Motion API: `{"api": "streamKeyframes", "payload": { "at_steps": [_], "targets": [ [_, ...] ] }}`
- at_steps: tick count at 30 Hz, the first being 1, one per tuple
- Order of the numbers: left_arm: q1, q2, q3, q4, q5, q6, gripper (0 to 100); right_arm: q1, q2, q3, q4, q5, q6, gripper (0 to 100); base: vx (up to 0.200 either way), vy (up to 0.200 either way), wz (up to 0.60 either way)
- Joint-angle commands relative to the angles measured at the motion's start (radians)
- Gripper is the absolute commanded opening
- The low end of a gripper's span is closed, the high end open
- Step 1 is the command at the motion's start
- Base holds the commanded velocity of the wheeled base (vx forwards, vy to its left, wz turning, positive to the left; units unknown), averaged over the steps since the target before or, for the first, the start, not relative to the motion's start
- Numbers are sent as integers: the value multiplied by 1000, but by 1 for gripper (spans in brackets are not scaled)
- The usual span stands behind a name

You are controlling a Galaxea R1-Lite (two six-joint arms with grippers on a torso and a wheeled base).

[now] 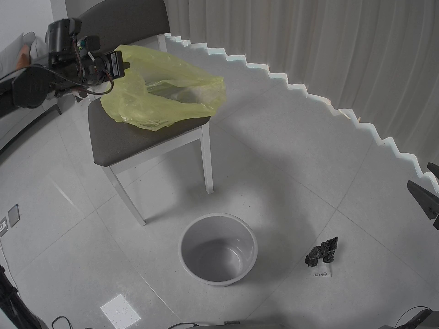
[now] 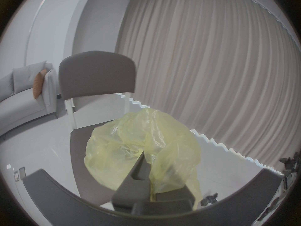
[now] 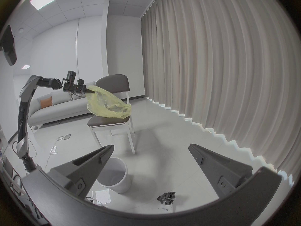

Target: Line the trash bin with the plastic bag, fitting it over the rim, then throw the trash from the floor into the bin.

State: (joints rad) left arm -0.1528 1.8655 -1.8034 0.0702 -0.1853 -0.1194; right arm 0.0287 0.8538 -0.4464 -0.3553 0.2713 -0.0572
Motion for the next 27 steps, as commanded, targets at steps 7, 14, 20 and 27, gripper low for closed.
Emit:
{"api": "streamKeyframes", "payload": {
  "at_steps": [7, 14, 20, 27],
  "targets": [
    [-223, -177, -85, 301, -62, 145, 0, 0, 73, 2, -10, 11, 89, 100, 0, 0, 0],
    [-364, -190, -90, 359, -65, 199, 0, 0, 131, 0, -13, 11, 97, 100, 0, 0, 0],
    [-462, -187, -68, 359, -63, 201, 0, 0, 180, -8, -21, 9, 137, 100, 0, 0, 0],
    [-539, -170, -80, 356, -56, 221, 0, 34, 223, -6, -63, 9, 211, 100, 0, 0, 0]
  ]
}}
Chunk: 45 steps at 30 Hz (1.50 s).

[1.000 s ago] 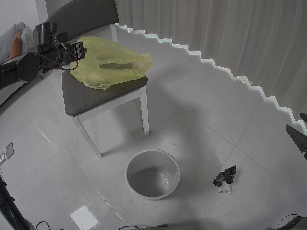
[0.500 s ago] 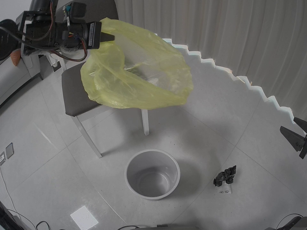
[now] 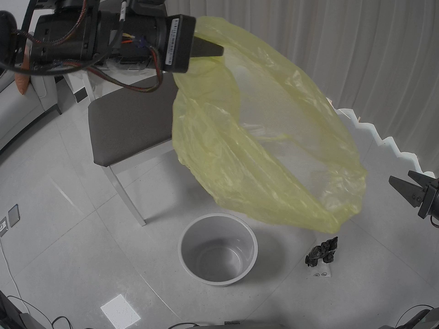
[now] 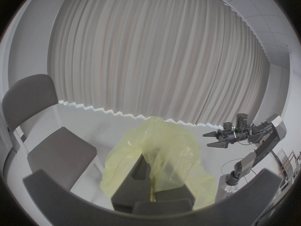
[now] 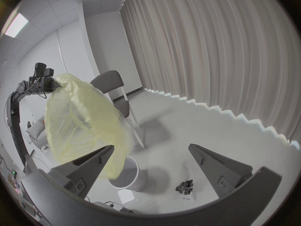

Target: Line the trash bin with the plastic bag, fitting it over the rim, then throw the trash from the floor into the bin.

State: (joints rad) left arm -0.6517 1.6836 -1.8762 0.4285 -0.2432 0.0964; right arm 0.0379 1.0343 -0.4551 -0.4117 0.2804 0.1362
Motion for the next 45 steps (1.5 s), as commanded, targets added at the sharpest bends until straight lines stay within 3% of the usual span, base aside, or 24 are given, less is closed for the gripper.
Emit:
{"api": "streamKeyframes", "payload": {
  "at_steps": [1, 15, 18, 25, 31, 45],
  "targets": [
    [-43, 14, -9, -2, 4, 5, 0, 30, 44, 4, -7, 0, 22, 100, 0, 0, 0],
    [-54, 62, -57, -10, 27, 5, 0, 71, -48, 24, 28, 2, 20, 100, 0, 0, 0],
    [-55, 70, -63, -11, 48, 6, 0, 88, -158, 12, 157, 2, 13, 100, 0, 0, 0],
    [-59, 68, -112, -4, 48, 6, 0, 329, -278, -14, 372, -18, 11, 100, 0, 0, 0],
    [-74, 56, -124, -1, 48, 6, 0, 358, -163, -2, 337, -29, 20, 100, 0, 0, 0],
    [-80, 65, -124, -1, 42, 6, 0, 467, 187, 6, 88, -30, 22, 100, 0, 0, 0]
  ]
}}
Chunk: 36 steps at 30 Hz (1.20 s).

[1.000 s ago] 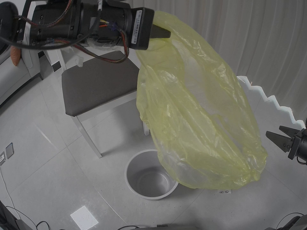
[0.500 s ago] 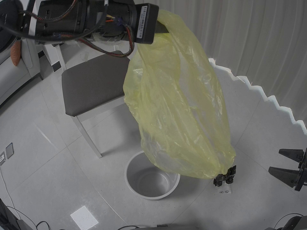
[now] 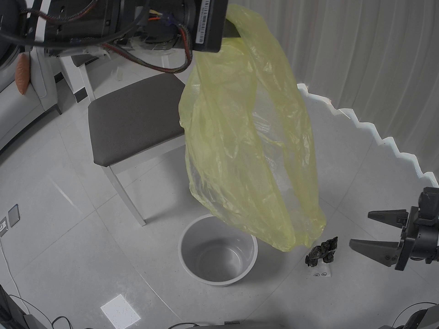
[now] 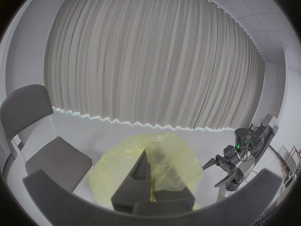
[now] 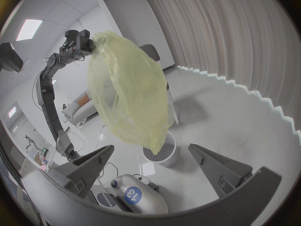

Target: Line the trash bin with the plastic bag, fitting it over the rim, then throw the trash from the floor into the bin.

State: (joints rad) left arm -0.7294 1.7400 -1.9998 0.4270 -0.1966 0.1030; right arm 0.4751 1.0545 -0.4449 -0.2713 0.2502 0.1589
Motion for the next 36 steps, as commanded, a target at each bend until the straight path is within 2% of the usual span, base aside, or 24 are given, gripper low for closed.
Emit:
{"api": "streamKeyframes", "payload": {
  "at_steps": [1, 9, 24, 25, 36],
  "targets": [
    [-4, 9, 0, 1, -4, 0, 0, 30, 185, -6, -65, 0, -1, 100, 0, 0, 0],
    [-8, 7, 0, -1, -6, -3, 0, 14, 275, -17, -158, -2, 1, 100, 0, 0, 0],
    [-16, 10, 0, -8, -9, -8, 0, 0, 334, -9, -189, -31, -7, 100, 0, 0, 0],
    [-16, 10, 0, -8, -9, -8, 0, 3, 337, -9, -190, -31, -7, 0, 0, 0, 0],
    [1, 16, 0, -7, -9, -19, 0, 13, 394, -29, -233, -28, 2, 0, 0, 0, 0]
  ]
}}
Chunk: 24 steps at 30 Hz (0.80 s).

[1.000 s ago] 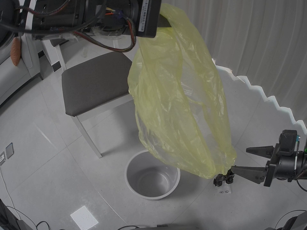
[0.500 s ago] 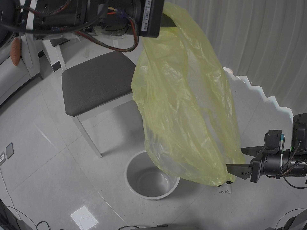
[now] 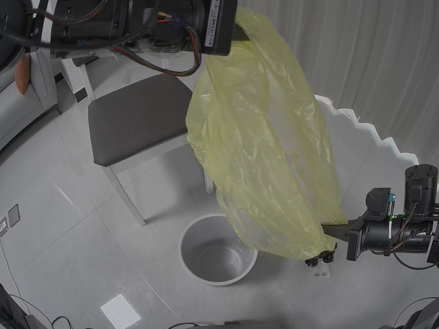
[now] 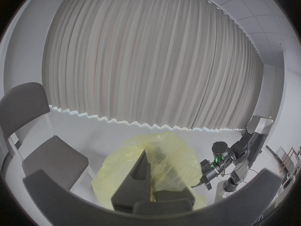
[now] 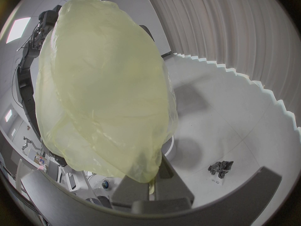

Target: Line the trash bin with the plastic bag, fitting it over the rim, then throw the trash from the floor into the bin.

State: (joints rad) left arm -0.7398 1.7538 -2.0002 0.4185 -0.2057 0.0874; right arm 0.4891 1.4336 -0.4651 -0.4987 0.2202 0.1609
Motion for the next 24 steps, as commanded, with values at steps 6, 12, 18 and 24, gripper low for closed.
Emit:
{"api": "streamKeyframes", "payload": {
  "at_steps": [6, 12, 18, 24],
  "targets": [
    [140, -53, 101, -12, 8, -75, 0, -18, 56, -72, -6, -1, 11, 0, 0, 0, 0],
    [171, -148, 485, -176, 48, -215, 0, -40, 149, -99, 0, -1, 0, 0, 0, 0, 0],
    [200, -175, 885, -489, 62, -239, 0, -46, 291, -142, 0, -1, -44, 0, 0, 0, 0],
    [212, -129, 1130, -777, 54, -308, 0, -40, 416, -233, 2, -1, -60, 0, 0, 0, 0]
  ]
}}
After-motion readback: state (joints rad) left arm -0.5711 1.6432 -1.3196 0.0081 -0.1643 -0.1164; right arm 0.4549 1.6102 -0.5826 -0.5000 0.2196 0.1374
